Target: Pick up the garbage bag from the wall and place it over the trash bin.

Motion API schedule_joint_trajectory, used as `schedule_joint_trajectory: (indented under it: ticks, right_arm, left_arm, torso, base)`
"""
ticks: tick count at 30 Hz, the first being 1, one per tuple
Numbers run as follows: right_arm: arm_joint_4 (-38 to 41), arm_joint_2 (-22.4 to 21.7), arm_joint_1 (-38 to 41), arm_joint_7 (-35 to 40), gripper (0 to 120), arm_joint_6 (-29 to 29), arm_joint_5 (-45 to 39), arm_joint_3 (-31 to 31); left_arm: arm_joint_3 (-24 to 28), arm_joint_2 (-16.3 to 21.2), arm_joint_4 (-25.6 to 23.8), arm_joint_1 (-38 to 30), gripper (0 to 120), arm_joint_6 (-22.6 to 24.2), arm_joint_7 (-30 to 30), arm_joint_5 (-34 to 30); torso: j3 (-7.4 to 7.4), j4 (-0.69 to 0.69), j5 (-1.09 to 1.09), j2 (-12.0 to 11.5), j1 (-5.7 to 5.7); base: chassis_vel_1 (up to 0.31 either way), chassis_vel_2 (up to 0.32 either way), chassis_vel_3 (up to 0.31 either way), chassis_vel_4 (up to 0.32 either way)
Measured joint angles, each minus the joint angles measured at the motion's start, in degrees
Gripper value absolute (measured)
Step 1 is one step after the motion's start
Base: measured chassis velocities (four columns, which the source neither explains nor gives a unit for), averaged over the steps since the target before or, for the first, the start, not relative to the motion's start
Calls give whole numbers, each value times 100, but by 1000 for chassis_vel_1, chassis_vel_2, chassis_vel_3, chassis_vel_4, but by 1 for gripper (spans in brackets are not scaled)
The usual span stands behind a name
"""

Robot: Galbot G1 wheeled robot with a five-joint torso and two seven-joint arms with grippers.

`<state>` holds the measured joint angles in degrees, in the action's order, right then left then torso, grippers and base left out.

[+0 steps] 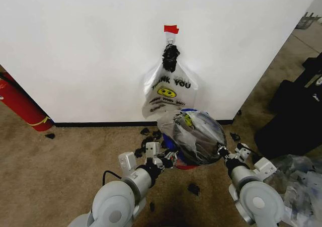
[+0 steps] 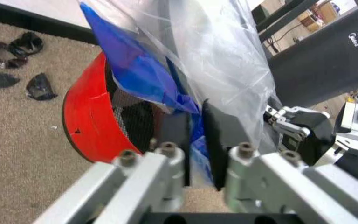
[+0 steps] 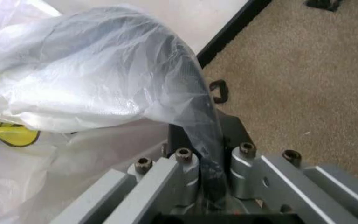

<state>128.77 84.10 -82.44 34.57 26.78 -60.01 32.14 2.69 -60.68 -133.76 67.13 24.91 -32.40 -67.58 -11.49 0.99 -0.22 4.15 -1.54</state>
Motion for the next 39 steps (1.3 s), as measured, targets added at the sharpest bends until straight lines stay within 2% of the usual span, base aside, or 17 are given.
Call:
schedule_joint_trajectory:
  ticks: [2,10,16,22,28,37,39]
  right_arm:
    - [1,4,-2,0,1,0,-4,-2]
    - [19,-4,30,33,1,-4,-192,96]
    - [65,-47,49,96,1,19,-511,240]
    - [191,-91,54,133,1,51,-692,279]
    - [245,-129,36,143,1,65,-748,336]
    - [278,-162,-25,131,1,86,-776,378]
    - [258,-165,-23,116,1,86,-762,375]
  left_arm:
    - [0,-10,-8,14,0,-16,2,10]
    - [-46,35,-40,142,0,-64,100,92]
    - [-100,40,241,406,0,-127,288,462]
    - [130,-405,934,362,0,-206,420,1001]
    - [353,-675,1328,247,0,-251,467,1287]
    - [302,-631,1252,418,1,-143,555,1504]
    - [236,-553,1148,503,10,-142,629,1546]
  torso:
    - [0,0,0,0,0]
    - [0,0,0,0,0]
    - [0,0,0,0,0]
    - [0,0,0,0,0]
    - [0,1,1,0,0]
    - [0,0,1,0,0]
    - [0,0,0,0,0]
  base:
    - [0,0,0,0]
    - [0,0,0,0]
    - [0,0,0,0]
    - [0,0,0,0]
    - [0,0,0,0]
    - [0,0,0,0]
    - [0,0,0,0]
